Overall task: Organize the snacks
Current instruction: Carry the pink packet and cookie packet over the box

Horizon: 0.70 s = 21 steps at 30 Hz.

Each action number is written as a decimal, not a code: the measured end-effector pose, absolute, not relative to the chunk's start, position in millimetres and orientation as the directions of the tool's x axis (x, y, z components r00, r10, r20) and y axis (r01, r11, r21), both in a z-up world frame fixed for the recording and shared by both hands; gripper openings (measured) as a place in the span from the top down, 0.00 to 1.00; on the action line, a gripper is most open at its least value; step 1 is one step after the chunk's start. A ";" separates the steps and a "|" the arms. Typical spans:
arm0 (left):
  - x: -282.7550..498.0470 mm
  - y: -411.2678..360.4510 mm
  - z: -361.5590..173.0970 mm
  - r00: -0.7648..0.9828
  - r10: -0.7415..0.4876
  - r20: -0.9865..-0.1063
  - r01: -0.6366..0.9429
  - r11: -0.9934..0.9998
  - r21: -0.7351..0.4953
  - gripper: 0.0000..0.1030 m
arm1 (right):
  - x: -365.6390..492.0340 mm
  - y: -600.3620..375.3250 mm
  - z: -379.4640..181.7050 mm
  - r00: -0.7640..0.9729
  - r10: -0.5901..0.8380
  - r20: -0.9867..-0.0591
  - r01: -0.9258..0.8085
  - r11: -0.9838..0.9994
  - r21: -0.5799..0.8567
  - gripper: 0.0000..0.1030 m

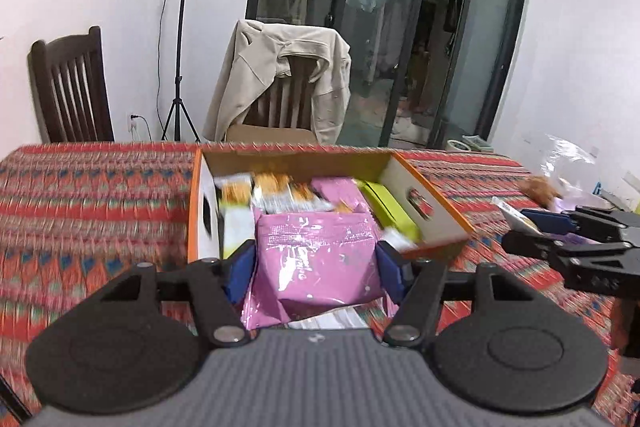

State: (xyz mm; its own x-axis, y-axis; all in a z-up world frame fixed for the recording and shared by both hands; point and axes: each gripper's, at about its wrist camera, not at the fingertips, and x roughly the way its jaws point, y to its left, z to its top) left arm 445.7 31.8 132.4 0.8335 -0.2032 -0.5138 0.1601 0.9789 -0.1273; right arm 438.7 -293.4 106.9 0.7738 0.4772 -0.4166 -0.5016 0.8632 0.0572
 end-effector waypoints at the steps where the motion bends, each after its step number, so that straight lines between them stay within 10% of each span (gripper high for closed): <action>1: 459.8 32.0 131.1 0.829 -0.200 -0.522 0.157 0.980 -0.126 0.37 | 450.3 -288.7 109.6 0.770 0.485 -0.415 -0.512 0.857 0.051 0.54; 21: 556.6 60.6 73.3 0.753 -0.189 -0.630 0.139 0.982 -0.128 0.23 | 595.0 -173.7 46.3 0.578 0.584 -0.570 -0.653 0.750 0.105 0.41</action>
